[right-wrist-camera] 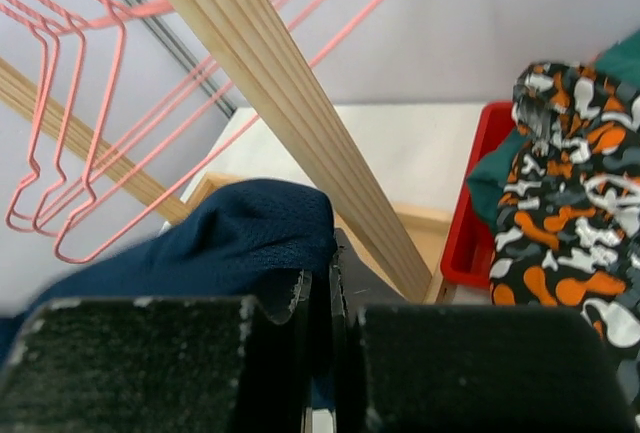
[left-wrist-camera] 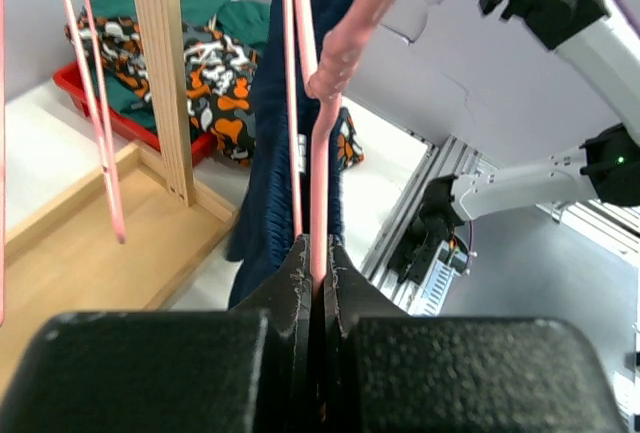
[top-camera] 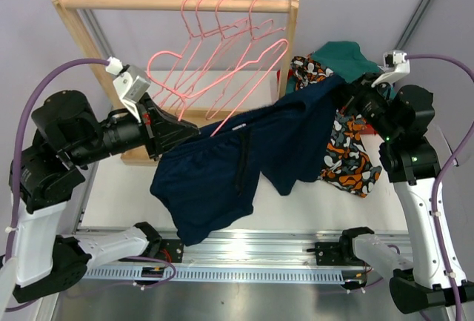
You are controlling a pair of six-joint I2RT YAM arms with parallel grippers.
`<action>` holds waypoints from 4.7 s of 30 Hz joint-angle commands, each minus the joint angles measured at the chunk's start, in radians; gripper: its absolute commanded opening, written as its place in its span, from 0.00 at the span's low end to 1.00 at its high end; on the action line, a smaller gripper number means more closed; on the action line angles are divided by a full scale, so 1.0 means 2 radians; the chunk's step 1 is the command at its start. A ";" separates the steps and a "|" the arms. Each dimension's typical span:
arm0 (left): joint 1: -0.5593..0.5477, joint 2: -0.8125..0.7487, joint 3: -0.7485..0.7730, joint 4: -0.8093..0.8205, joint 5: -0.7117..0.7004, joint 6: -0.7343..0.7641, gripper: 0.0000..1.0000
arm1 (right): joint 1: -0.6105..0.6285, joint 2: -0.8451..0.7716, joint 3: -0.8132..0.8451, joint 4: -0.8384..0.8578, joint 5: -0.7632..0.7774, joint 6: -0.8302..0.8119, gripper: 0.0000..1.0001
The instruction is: Remove the shorts from the hanger
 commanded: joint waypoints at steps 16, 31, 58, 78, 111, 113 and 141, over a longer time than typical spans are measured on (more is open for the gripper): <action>-0.001 -0.146 -0.108 0.189 -0.342 -0.021 0.00 | 0.044 -0.125 -0.055 0.107 -0.300 0.035 0.00; -0.001 -0.227 -0.176 0.149 -0.515 -0.001 0.00 | 0.062 0.014 0.231 -0.082 -0.102 -0.104 0.00; -0.001 -0.186 -0.117 0.115 -0.505 -0.001 0.00 | 0.137 0.006 0.194 -0.099 0.062 -0.128 0.00; 0.000 -0.133 -0.215 -0.024 -0.623 -0.041 0.00 | -0.115 0.422 0.478 0.116 0.266 -0.079 0.04; 0.154 0.311 0.180 0.083 -0.449 0.076 0.00 | -0.116 -0.190 -0.266 0.152 0.101 0.040 1.00; 0.154 0.306 0.158 0.082 -0.444 0.071 0.00 | -0.116 -0.213 -0.274 0.139 0.097 0.045 0.99; 0.153 -0.128 -0.174 0.079 -0.279 0.015 0.96 | -0.126 -0.236 -0.029 -0.083 -0.032 0.134 0.99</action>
